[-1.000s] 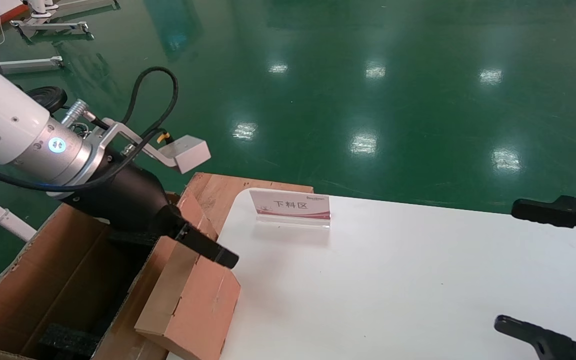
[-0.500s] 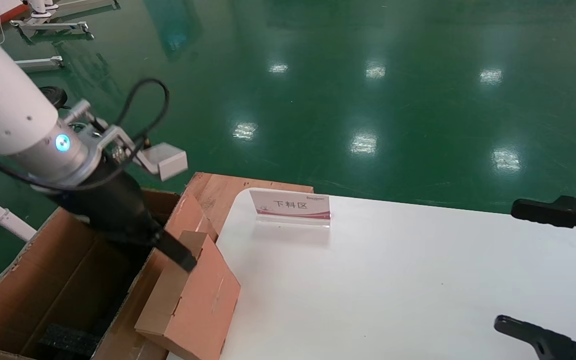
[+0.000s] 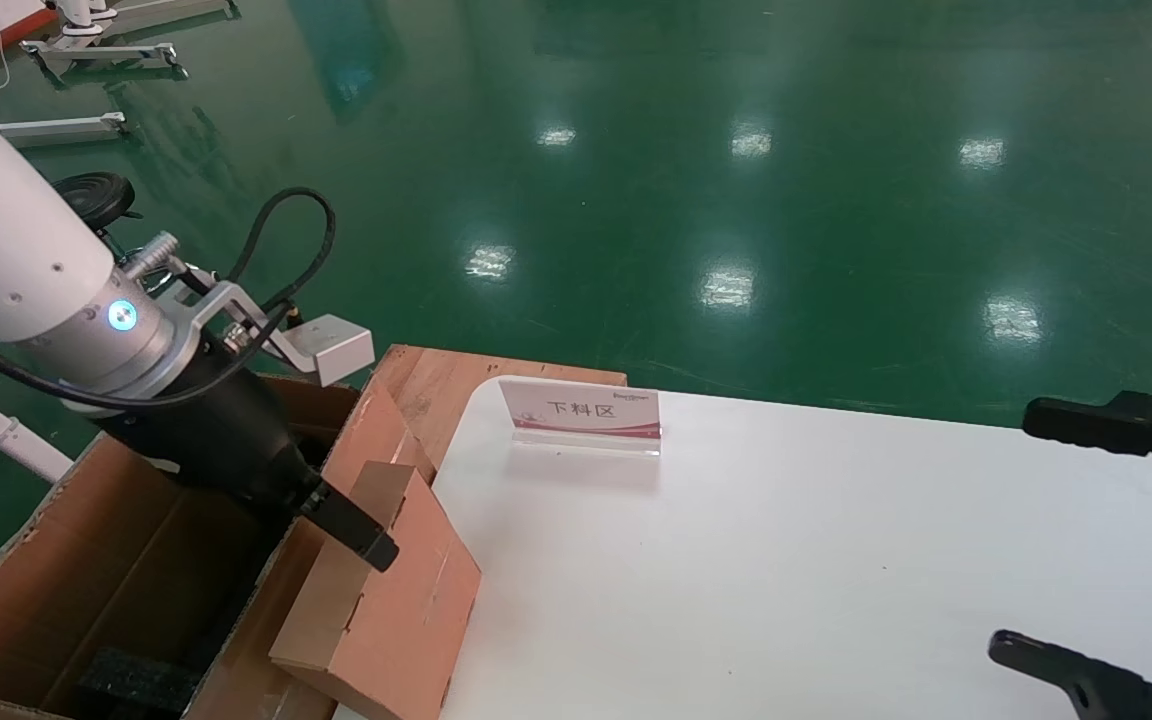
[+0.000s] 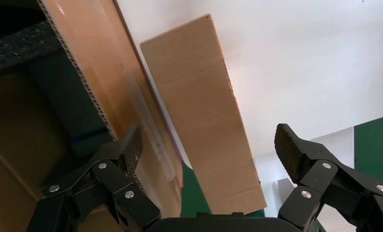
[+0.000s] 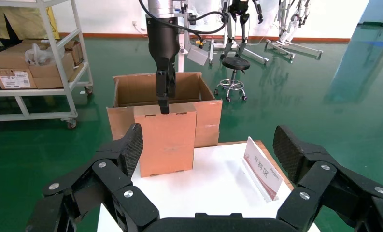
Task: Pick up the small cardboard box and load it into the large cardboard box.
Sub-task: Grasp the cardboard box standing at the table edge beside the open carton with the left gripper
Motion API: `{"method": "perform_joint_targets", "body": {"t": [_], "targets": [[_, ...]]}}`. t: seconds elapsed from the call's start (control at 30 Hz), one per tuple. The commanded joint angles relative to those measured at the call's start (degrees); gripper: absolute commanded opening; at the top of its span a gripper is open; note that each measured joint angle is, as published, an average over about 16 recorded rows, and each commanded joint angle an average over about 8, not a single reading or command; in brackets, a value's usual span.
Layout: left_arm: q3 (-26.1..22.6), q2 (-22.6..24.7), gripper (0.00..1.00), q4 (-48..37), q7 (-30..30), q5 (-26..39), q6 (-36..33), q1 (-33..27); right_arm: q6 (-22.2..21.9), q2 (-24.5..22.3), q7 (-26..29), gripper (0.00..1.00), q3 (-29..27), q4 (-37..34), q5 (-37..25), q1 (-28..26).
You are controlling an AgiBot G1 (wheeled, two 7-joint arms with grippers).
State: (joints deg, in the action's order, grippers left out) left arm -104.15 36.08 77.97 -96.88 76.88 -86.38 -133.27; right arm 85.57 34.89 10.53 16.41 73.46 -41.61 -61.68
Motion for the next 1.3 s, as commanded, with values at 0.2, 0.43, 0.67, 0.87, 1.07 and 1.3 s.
{"method": "perform_joint_targets", "body": {"t": [0.2,0.43,0.67,0.87,1.07,1.3], "targets": [[-0.92,-0.91,1.0,-0.03,0.69,-0.5,1.93,1.68,-0.01,-0.01,-0.01,1.0,0.03,0.0,0.02,-0.01],[-1.67,-1.37,1.0,-0.08,0.67,-0.13,2.82,2.98,-0.02,-0.02,-0.03,1.0,0.05,0.0,0.04,-0.01],[-2.23,-1.61,1.0,-0.09,0.77,0.14,2.41,3.27,-0.04,-0.03,-0.04,1.0,0.08,0.0,0.06,-0.02],[-2.46,-1.96,1.0,-0.1,1.43,-0.04,2.59,3.6,-0.05,-0.04,-0.05,1.0,0.08,-0.01,0.07,-0.01],[-2.5,-2.04,0.5,-0.1,1.49,-0.06,2.7,3.67,-0.06,-0.04,-0.05,0.5,0.08,-0.01,0.08,0.0],[-2.43,-1.97,0.0,-0.12,1.44,-0.06,2.62,3.62,-0.06,-0.04,-0.05,0.0,0.09,-0.02,0.08,-0.01]]}}
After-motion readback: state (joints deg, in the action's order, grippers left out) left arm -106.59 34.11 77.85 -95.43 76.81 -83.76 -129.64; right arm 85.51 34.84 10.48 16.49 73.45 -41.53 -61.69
